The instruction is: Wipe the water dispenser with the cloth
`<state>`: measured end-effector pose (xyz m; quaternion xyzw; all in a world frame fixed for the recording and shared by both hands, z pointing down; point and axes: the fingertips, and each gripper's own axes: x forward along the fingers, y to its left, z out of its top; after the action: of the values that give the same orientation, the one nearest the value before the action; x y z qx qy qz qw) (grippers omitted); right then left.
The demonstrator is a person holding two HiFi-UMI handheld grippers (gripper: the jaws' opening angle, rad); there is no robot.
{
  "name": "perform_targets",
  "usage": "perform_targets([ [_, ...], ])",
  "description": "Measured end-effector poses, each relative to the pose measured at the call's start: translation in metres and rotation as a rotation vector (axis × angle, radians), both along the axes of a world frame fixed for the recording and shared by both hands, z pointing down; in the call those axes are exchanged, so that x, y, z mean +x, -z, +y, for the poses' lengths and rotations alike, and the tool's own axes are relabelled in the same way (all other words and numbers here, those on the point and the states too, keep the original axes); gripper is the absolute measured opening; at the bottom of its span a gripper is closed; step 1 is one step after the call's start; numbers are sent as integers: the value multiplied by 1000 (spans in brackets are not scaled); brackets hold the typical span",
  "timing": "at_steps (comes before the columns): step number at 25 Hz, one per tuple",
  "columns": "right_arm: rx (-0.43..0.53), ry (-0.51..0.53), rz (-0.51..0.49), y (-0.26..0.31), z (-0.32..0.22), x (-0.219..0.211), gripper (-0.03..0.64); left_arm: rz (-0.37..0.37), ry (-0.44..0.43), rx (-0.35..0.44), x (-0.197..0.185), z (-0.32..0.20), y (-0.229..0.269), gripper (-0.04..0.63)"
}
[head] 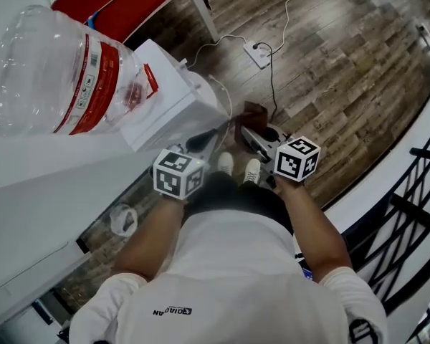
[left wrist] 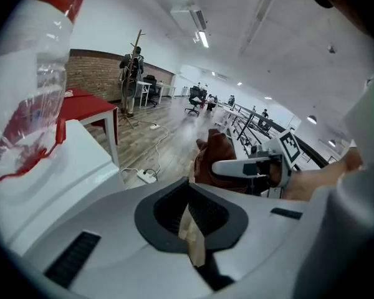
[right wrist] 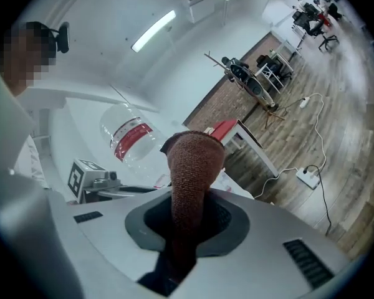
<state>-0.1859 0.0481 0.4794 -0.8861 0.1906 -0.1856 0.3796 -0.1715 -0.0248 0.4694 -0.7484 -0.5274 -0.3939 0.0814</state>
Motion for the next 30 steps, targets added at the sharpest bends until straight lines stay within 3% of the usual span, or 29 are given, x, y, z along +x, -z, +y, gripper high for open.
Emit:
perform_targets([
  [6,-64,40,52,57,11,7,58,10,-10,-63,8,21,29,-11],
  [11,-154,92,70,80,35,34,58,98,-32,-83,33,47,39,-11],
  [22,-250,292,116,104,113,171,58,78,178,-222,158,129,68,-12],
  [26,-251,389,132,104,125,220,58,100,285,-220,201,135,79,-11],
  [30,-194,453,126,99,122,259,58,98,397,-176,222,119,77,-11],
])
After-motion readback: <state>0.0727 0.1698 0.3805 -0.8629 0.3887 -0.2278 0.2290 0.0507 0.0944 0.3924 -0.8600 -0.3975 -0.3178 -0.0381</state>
